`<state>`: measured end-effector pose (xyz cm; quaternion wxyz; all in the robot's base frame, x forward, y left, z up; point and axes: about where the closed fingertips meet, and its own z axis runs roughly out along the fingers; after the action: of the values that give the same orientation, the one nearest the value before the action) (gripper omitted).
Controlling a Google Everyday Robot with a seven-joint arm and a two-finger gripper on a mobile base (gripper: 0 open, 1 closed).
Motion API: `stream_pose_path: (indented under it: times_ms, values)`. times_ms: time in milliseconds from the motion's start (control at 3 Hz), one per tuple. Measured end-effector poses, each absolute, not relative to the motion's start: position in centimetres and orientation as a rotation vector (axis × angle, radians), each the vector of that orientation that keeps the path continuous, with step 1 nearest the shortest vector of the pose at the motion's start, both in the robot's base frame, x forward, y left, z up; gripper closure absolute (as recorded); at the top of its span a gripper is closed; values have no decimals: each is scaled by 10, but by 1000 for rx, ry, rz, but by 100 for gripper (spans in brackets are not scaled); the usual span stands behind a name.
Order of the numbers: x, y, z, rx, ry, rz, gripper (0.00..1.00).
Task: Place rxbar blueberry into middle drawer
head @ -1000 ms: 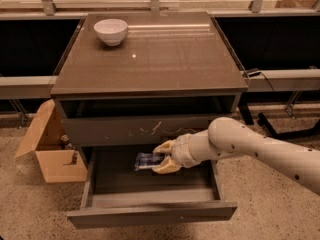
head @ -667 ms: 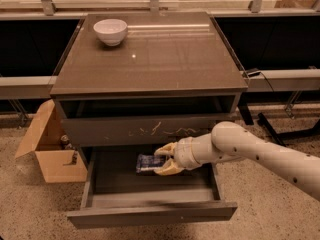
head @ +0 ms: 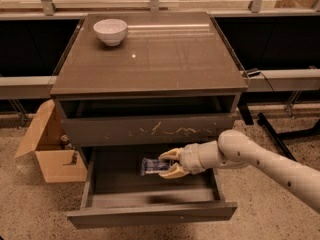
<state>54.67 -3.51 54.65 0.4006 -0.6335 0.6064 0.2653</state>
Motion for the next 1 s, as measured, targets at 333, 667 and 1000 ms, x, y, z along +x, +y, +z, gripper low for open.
stream_pose_path:
  times_ms: [333,667,1000]
  values:
    - [553,-45,525,-1560,1551,706,100]
    - [558,-55,508,-1516,1596,702,100]
    - [558,-55,508,-1516,1596,702,100]
